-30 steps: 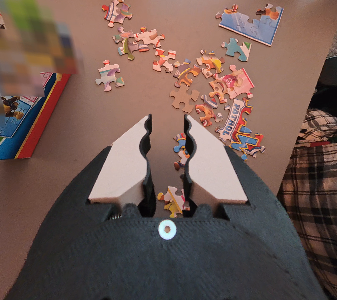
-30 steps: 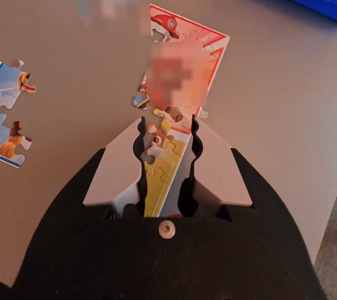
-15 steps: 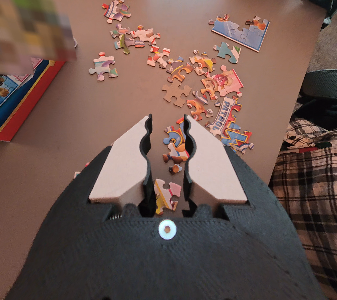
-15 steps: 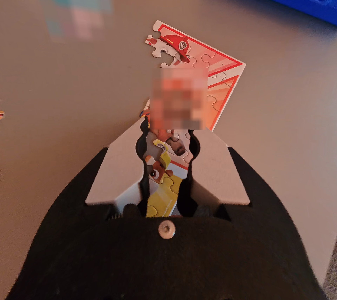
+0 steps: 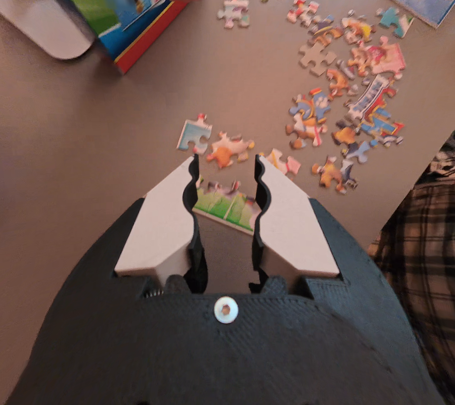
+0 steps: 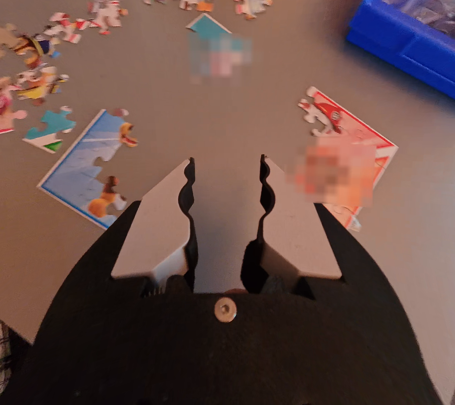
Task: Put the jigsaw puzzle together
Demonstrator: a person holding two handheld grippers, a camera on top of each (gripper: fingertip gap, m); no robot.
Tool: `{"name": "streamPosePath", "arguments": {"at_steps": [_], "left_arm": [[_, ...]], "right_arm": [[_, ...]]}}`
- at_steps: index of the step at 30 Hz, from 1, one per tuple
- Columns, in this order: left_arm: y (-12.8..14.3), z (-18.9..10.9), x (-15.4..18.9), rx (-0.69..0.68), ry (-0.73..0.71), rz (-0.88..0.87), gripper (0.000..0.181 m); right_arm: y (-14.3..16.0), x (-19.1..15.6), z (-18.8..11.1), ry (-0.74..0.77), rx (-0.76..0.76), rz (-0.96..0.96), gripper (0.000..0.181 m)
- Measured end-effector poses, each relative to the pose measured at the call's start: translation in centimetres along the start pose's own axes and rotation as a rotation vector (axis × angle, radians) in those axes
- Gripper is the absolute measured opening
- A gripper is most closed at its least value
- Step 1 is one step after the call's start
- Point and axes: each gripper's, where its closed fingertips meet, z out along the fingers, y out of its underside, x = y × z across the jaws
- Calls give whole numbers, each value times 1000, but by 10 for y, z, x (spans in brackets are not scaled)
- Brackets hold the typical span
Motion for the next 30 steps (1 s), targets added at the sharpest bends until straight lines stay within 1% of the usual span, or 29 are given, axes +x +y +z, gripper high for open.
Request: {"name": "streamPosePath", "arguments": {"at_steps": [4, 7, 9, 14, 16, 18, 20, 24, 30], "left_arm": [[29, -14, -5, -42, -3, -8, 47], [44, -9, -6, -61, 4, -24, 48], [43, -1, -9, -49, 7, -26, 48], [23, 37, -26, -44, -11, 34, 48], [18, 55, -34, -73, -14, 59, 48], [19, 70, -43, -117, -33, 78, 46], [16, 80, -42, -113, 9, 64, 41], [14, 81, -45, -110, -3, 68, 23], [14, 82, -44, -83, -6, 82, 21]], "right_arm": [[-12, -48, 5, -63, 33, -62, 48], [-17, -80, 12, -99, 38, -110, 47], [-21, -100, 16, -128, 51, -131, 47], [-31, -139, 19, -175, 91, -156, 45], [-31, -148, 22, -179, 91, -169, 44], [-30, -157, 23, -190, 91, -174, 43], [-30, -163, 23, -196, 96, -178, 42], [-29, -170, 23, -202, 95, -178, 40], [-32, -179, 27, -227, 98, -182, 39]]}}
